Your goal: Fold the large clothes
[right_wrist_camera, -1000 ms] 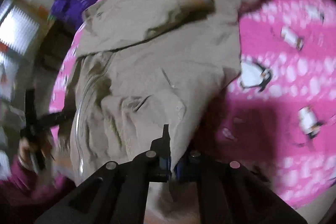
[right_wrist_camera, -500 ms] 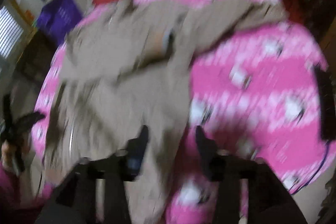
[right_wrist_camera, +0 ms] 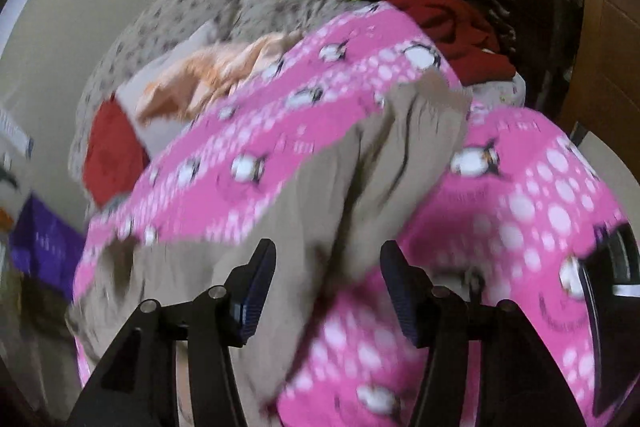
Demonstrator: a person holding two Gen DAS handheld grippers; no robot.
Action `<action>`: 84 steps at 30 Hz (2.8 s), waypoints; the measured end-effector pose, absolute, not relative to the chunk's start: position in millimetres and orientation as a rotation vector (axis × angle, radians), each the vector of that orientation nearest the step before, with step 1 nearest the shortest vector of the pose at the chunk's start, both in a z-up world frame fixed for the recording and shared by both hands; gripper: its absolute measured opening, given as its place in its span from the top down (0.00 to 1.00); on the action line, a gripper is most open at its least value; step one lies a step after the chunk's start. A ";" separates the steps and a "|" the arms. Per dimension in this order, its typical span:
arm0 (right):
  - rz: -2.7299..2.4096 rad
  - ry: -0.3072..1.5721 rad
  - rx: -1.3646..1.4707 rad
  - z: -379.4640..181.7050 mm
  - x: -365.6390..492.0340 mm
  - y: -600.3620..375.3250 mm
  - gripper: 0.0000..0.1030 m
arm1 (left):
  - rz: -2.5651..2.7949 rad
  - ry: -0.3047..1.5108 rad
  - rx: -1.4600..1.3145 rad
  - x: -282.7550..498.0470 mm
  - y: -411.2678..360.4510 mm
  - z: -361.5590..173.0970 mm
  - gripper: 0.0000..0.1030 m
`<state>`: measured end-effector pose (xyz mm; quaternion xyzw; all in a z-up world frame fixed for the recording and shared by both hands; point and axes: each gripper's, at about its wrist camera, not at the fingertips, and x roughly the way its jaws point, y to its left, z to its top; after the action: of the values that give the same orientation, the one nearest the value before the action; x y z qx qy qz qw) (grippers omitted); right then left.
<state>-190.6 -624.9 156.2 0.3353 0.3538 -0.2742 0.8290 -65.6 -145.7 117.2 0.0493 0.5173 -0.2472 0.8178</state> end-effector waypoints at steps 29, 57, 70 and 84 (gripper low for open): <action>-0.317 0.641 0.557 217.7 -151.8 -606.6 0.90 | -0.443 1.124 0.101 -55.2 -146.7 107.2 0.28; 0.188 0.888 0.367 175.2 -198.0 -408.2 0.50 | -0.567 1.072 -0.131 -4.5 -201.0 111.6 0.19; 0.038 0.877 0.506 162.7 -243.7 -454.6 0.45 | -0.670 0.989 -0.216 -17.8 -232.7 154.8 0.96; -0.031 0.991 0.263 133.0 -197.0 -421.7 0.39 | -0.411 1.104 -0.376 -5.0 -133.7 135.4 0.96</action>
<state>-197.0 -421.7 133.0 0.1257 0.4739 -0.0147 0.8714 -5.0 -133.7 135.4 -0.1763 0.5174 -0.1924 0.8149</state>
